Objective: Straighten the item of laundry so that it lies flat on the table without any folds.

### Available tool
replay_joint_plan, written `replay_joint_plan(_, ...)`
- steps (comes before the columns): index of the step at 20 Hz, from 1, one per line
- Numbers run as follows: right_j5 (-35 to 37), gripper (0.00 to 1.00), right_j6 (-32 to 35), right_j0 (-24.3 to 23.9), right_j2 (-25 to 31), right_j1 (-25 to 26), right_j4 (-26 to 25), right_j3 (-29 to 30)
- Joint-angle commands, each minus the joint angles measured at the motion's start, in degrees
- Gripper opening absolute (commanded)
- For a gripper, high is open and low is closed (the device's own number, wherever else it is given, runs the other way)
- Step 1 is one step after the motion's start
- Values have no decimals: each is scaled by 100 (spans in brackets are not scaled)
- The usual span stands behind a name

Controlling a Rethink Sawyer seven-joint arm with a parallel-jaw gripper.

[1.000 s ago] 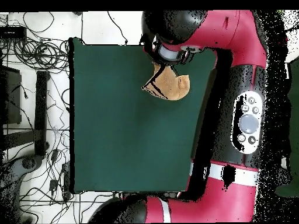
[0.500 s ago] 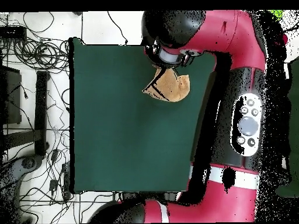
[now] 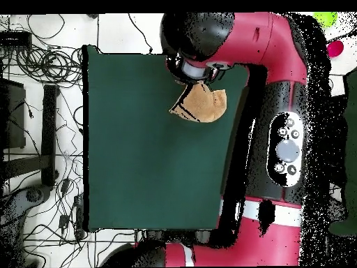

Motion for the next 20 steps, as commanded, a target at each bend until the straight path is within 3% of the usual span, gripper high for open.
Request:
replay_joint_plan(1,-775,0,402,174,44,-167,-2,1560)
replay_joint_plan(5,-952,0,647,239,33,-260,50,1789)
replay_joint_plan(12,-944,0,1321,505,26,-159,233,1674)
replay_joint_plan(20,-1648,0,1641,757,-223,-157,146,1960)
